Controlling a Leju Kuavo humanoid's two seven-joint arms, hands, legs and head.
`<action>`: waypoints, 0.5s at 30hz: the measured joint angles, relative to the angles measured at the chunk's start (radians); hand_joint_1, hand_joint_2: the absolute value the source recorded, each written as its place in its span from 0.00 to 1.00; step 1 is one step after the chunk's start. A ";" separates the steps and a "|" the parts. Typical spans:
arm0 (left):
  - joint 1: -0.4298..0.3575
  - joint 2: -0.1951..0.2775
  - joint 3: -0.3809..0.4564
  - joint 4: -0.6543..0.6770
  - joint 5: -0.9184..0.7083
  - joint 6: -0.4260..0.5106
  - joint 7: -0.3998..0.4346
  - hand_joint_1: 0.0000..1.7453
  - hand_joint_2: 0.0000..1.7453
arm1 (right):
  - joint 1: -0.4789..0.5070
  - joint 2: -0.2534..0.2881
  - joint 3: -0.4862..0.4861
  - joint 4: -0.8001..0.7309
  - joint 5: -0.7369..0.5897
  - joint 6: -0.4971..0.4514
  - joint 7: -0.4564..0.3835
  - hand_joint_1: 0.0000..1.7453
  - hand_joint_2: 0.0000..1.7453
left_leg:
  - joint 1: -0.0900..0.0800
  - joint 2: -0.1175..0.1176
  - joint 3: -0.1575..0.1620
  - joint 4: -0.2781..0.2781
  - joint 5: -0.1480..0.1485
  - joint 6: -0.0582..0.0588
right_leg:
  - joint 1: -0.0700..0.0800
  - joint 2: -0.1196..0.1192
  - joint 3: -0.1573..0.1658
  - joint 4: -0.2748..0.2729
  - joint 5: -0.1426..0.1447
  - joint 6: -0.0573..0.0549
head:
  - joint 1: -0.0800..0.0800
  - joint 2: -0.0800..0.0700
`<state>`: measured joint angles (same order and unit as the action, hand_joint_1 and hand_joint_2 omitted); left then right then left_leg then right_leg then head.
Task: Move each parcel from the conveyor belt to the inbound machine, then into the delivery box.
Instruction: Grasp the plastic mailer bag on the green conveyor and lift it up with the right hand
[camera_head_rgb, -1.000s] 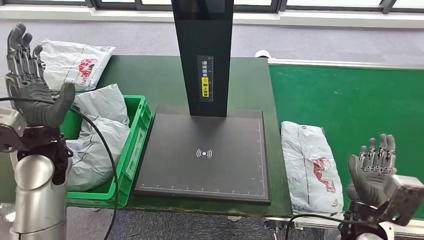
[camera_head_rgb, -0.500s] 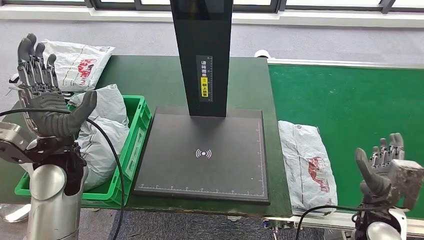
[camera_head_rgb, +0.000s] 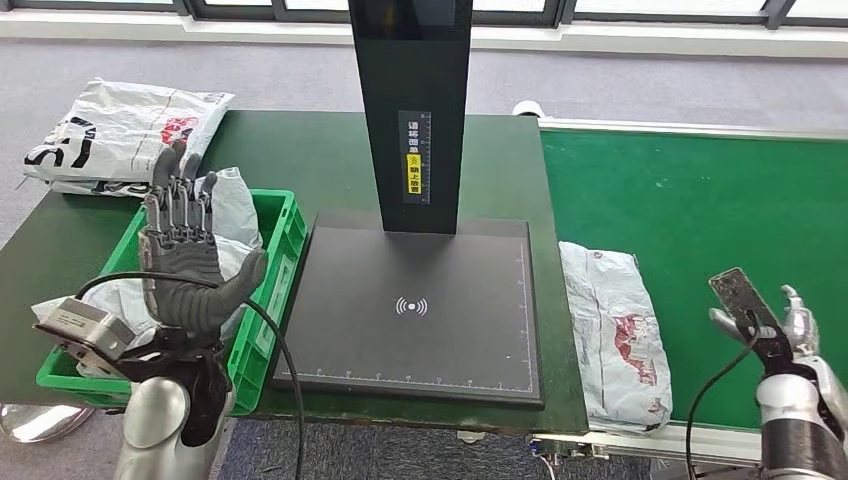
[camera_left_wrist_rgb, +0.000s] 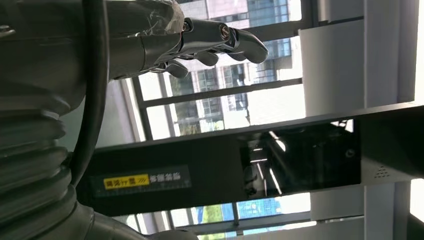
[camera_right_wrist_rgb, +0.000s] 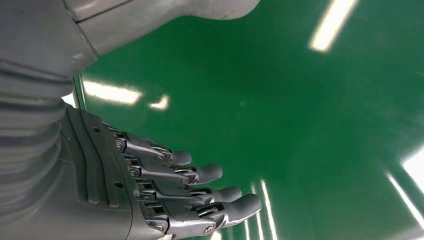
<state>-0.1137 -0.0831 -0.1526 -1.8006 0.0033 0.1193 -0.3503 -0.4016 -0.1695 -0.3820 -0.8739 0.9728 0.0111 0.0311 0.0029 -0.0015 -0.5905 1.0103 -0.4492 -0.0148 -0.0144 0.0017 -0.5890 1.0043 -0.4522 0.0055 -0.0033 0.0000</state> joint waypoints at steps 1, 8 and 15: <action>0.004 -0.005 -0.001 0.009 0.004 -0.003 0.000 0.00 1.00 | -0.017 -0.006 0.011 0.050 0.021 0.004 0.003 0.00 1.00 | 0.000 0.000 0.000 0.000 0.000 0.000 | 0.000 0.000 0.000 0.000 0.000 0.000 | 0.000 0.000; 0.006 -0.032 -0.002 0.086 0.022 -0.029 -0.009 0.00 1.00 | -0.066 -0.012 0.123 0.287 0.135 0.051 0.025 0.00 1.00 | 0.000 -0.001 0.000 0.000 0.000 0.000 | 0.001 0.000 -0.001 0.000 0.000 0.000 | 0.000 0.000; 0.007 -0.041 -0.002 0.115 0.024 -0.033 -0.011 0.00 1.00 | -0.075 -0.012 0.177 0.357 0.151 0.060 0.024 0.00 1.00 | 0.000 0.000 0.000 0.000 0.000 0.000 | 0.000 0.000 0.000 0.000 -0.001 0.001 | 0.000 0.000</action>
<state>-0.1069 -0.1240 -0.1545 -1.6854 0.0271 0.0858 -0.3611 -0.4767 -0.1820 -0.2048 -0.5166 1.1241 0.0707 0.0555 0.0033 -0.0020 -0.5908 1.0100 -0.4492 -0.0146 -0.0143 0.0018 -0.5894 1.0043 -0.4530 0.0064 -0.0032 0.0000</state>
